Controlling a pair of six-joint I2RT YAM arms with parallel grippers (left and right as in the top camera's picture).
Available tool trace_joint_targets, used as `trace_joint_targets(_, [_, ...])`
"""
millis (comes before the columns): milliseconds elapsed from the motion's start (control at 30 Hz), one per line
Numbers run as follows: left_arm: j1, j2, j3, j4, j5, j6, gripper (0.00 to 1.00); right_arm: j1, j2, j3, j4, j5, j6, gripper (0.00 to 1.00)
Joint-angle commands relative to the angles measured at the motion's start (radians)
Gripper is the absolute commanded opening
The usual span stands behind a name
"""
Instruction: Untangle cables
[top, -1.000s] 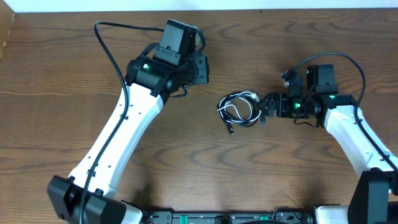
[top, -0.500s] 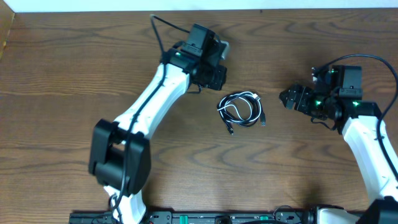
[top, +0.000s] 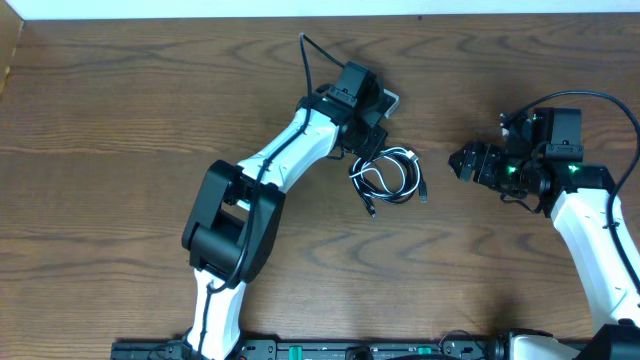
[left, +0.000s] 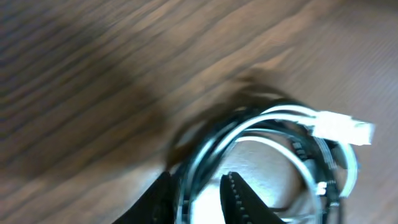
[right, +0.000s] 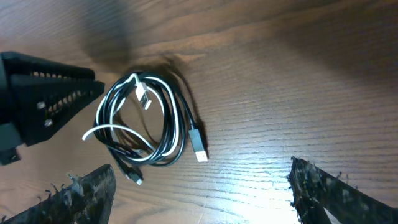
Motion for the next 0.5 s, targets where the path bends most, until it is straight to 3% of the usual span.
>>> trace_joint_targets(0, [0.004, 0.032, -0.004, 0.000, -0.047, 0.091, 0.31, -0.001, -0.005, 0.001, -0.002, 0.004, -0.024, 0.86])
trace_joint_targets(100, [0.004, 0.053, -0.004, -0.004, -0.047, 0.101, 0.34, -0.001, -0.005, 0.001, -0.002, 0.004, -0.024, 0.86])
trace_joint_targets(467, [0.002, 0.114, -0.004, -0.012, -0.048, 0.101, 0.32, -0.001, -0.005, 0.001, -0.002, 0.004, -0.027, 0.86])
